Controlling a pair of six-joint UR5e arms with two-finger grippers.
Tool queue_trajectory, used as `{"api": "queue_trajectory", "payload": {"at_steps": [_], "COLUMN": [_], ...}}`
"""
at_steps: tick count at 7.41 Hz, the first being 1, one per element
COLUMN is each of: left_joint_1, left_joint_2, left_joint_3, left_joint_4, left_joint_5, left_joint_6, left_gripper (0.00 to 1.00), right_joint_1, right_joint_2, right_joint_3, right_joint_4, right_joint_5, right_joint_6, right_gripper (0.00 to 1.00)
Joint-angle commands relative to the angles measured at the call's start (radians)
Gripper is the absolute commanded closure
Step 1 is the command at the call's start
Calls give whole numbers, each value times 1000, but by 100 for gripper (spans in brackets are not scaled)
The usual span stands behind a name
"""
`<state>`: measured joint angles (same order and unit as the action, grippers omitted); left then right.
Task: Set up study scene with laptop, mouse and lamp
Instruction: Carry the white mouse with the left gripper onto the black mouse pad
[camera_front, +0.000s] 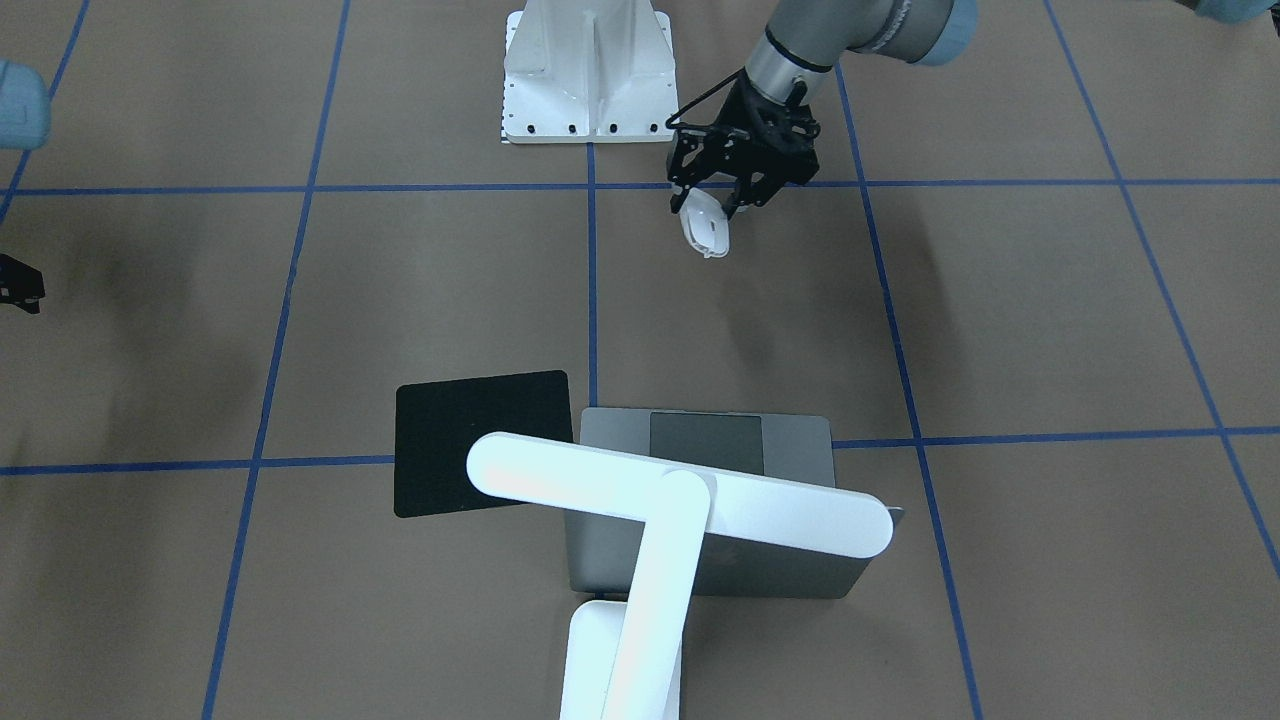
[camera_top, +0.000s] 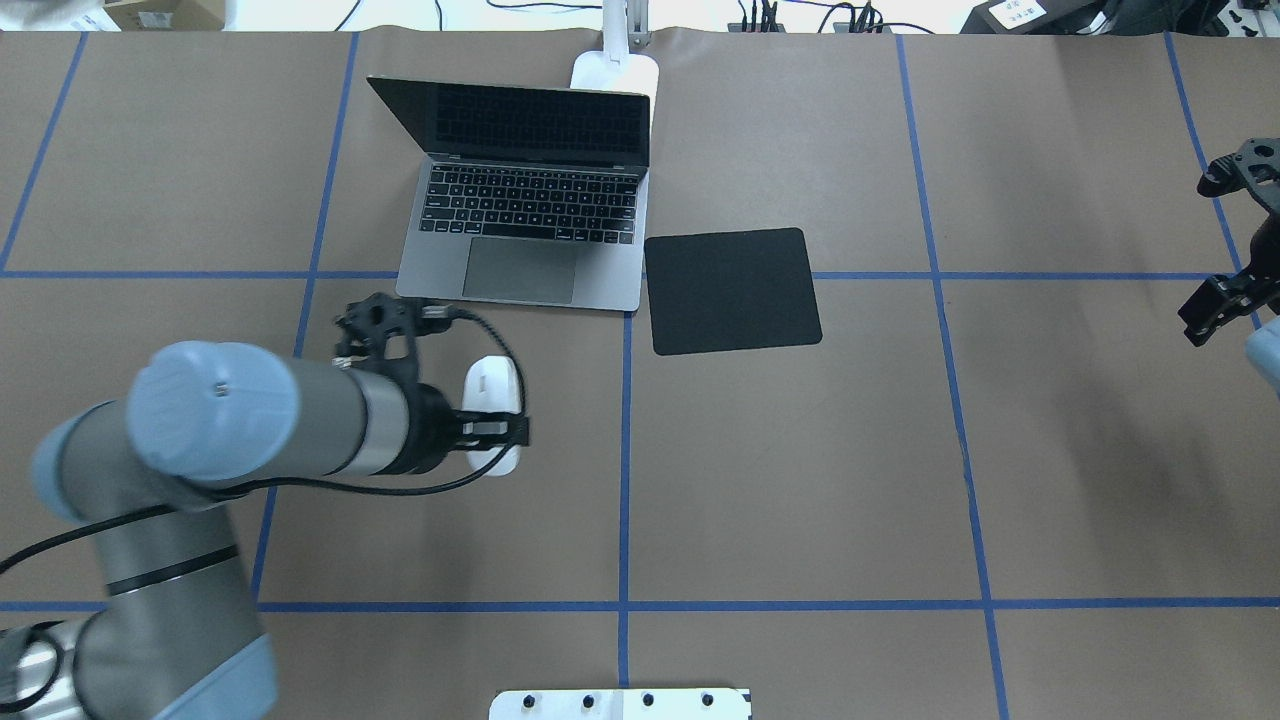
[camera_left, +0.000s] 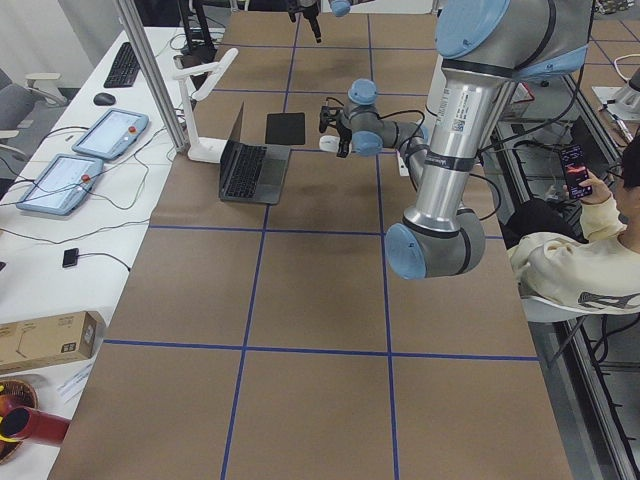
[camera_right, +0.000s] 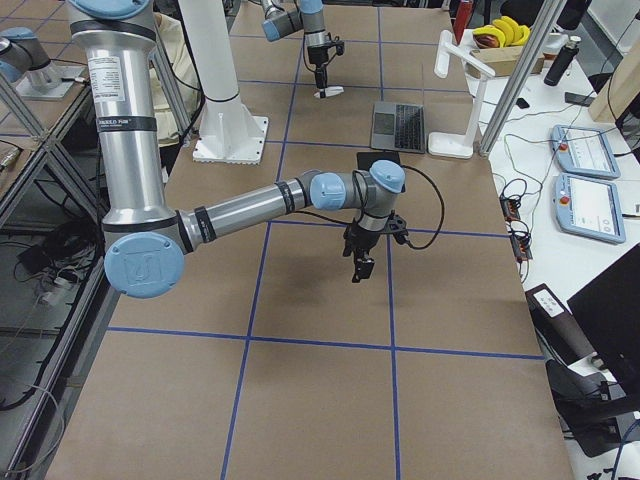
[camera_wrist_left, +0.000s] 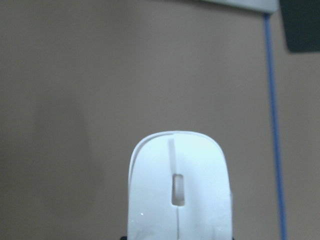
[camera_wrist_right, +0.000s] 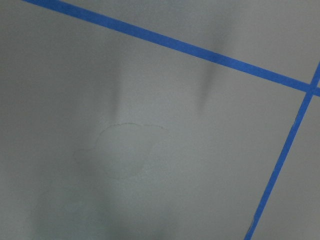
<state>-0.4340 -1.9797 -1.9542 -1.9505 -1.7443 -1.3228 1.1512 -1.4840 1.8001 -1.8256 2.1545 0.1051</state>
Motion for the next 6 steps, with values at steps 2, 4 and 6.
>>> {"api": "queue_trajectory", "payload": {"at_steps": [2,4,6], "left_joint_1": [1,1,0], "left_joint_2": [-279,-452,-555], "left_joint_3": [292,499,665], "left_joint_4": [1,-8,-71], "left_joint_5": [77,137,244], "left_joint_6": [-48,-79,-87], "left_gripper": [58,57,58], "right_joint_1": [13,19,24], "right_joint_2": [14,22,19], "right_joint_3": [-1,2,24], "right_joint_4": [3,3,3], "right_joint_5": [7,10,7], "right_joint_6": [-4,-4,-13], "right_gripper": [0,0,0]}}
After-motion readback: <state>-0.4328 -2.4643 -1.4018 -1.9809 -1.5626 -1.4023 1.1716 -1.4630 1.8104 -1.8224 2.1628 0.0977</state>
